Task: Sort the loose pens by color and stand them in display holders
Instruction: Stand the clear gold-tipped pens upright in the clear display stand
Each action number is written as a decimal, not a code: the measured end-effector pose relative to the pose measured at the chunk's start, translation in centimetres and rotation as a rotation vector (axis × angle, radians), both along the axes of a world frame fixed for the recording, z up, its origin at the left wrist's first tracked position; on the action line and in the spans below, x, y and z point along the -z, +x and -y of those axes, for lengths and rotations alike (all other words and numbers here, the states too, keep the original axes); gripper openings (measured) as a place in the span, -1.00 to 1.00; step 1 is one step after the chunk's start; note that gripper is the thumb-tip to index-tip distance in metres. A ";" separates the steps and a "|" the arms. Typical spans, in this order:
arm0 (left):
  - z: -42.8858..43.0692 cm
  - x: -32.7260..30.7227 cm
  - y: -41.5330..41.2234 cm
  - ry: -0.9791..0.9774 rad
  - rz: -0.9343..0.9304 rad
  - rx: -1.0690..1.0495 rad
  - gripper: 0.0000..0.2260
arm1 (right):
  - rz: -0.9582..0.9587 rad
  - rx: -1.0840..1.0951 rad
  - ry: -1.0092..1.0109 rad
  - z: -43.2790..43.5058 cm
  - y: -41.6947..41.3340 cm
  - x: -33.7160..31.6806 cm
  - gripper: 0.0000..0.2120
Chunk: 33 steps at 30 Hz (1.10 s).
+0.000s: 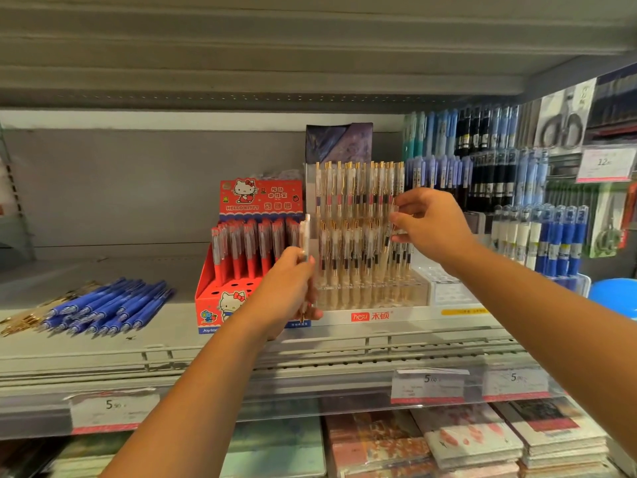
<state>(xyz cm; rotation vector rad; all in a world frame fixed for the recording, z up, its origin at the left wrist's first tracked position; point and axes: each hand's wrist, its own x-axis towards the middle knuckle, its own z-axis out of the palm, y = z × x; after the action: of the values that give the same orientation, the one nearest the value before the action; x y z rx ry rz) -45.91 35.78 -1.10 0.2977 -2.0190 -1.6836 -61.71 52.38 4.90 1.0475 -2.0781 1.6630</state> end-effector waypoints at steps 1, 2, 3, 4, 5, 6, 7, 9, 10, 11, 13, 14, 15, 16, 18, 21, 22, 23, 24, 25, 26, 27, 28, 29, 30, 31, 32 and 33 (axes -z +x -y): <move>-0.1 0.0 0.1 -0.020 -0.013 0.011 -0.89 | 0.000 0.000 0.027 0.1 -0.1 0.0 -0.80; -0.2 0.0 0.2 -0.022 -0.037 0.031 -0.94 | -0.003 0.002 0.051 0.2 -0.3 0.1 -0.81; -0.3 0.0 0.3 -0.033 -0.063 0.047 -0.96 | -0.008 0.008 0.072 0.3 -0.3 0.2 -0.82; -0.2 0.0 0.4 -0.072 -0.082 0.038 -0.95 | -0.012 0.014 0.090 0.5 -0.4 0.3 -0.82; -0.1 0.1 0.4 -0.147 -0.087 0.006 -0.94 | -0.015 0.018 0.109 0.6 -0.4 0.4 -0.82; 0.0 0.1 0.4 -0.224 -0.086 -0.029 -0.94 | -0.018 0.021 0.132 0.8 -0.4 0.6 -0.82; 0.0 0.1 0.4 -0.270 -0.090 -0.050 -0.93 | -0.024 0.022 0.161 0.9 -0.4 0.8 -0.83; 0.0 0.1 0.5 -0.279 -0.111 -0.045 -0.93 | -0.049 0.033 0.213 1.2 -0.4 1.2 -0.84; 0.0 0.1 0.5 -0.280 -0.117 -0.038 -0.92 | -0.062 0.046 0.223 1.3 -0.4 1.4 -0.85; 0.0 0.1 0.6 -0.284 -0.120 -0.040 -0.90 | -0.074 0.056 0.228 1.3 -0.4 1.5 -0.85; 0.0 0.2 0.6 -0.295 -0.128 -0.048 -0.88 | -0.093 0.068 0.235 1.4 -0.5 1.6 -0.84; 0.0 0.2 0.7 -0.297 -0.133 -0.048 -0.87 | -0.099 0.072 0.242 1.4 -0.5 1.7 -0.83; 0.0 0.2 0.7 -0.296 -0.136 -0.045 -0.86 | -0.107 0.077 0.250 1.4 -0.5 1.7 -0.82; 0.0 0.2 0.7 -0.294 -0.134 -0.039 -0.85 | -0.114 0.082 0.257 1.3 -0.5 1.7 -0.82; -0.1 0.2 0.7 -0.294 -0.125 -0.031 -0.83 | -0.135 0.095 0.256 1.1 -0.5 1.8 -0.82; -0.1 0.1 0.8 -0.296 -0.120 -0.014 -0.76 | -0.231 0.174 0.245 0.9 -0.2 2.2 -0.77; -0.2 0.0 0.7 -0.291 -0.120 -0.006 -0.74 | -0.258 0.203 0.225 0.8 0.0 2.5 -0.74; -0.2 0.0 0.7 -0.282 -0.119 -0.001 -0.73 | -0.271 0.219 0.190 0.7 0.3 2.7 -0.73; -0.2 -0.1 0.7 -0.273 -0.121 0.001 -0.74 | -0.274 0.216 0.145 0.7 0.7 2.9 -0.74; -0.2 -0.1 0.7 -0.266 -0.123 0.002 -0.74 | -0.262 0.190 0.099 0.7 1.1 3.0 -0.77; -0.2 -0.1 0.7 -0.261 -0.125 0.005 -0.76 | -0.228 0.137 0.058 0.8 1.6 3.0 -0.81; -0.3 -0.1 0.8 -0.256 -0.129 0.012 -0.77 | -0.173 0.058 0.030 0.8 2.2 2.9 -0.84; -0.4 -0.1 0.8 -0.250 -0.135 0.022 -0.77 | -0.103 -0.036 0.015 0.9 2.8 2.7 -0.85; -0.5 -0.1 0.8 -0.246 -0.140 0.032 -0.77 | -0.031 -0.133 0.006 1.0 3.3 2.6 -0.85; -0.7 0.0 0.7 -0.249 -0.144 0.040 -0.76 | 0.036 -0.222 -0.002 1.1 3.8 2.6 -0.83; -0.8 -0.1 0.7 -0.268 -0.146 0.045 -0.76 | 0.089 -0.297 -0.012 1.1 4.2 2.6 -0.81; -1.0 -0.1 0.8 -0.300 -0.151 0.051 -0.76 | 0.124 -0.353 -0.021 1.2 4.6 2.6 -0.79; -1.1 -0.1 0.8 -0.334 -0.158 0.059 -0.76 | 0.143 -0.390 -0.031 1.2 4.8 2.7 -0.78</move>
<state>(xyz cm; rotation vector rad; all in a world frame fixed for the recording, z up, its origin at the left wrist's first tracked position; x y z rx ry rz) -45.13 36.92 -0.98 -0.0102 -2.1599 -1.3254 -56.93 51.15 2.24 1.4357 -2.0197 1.9948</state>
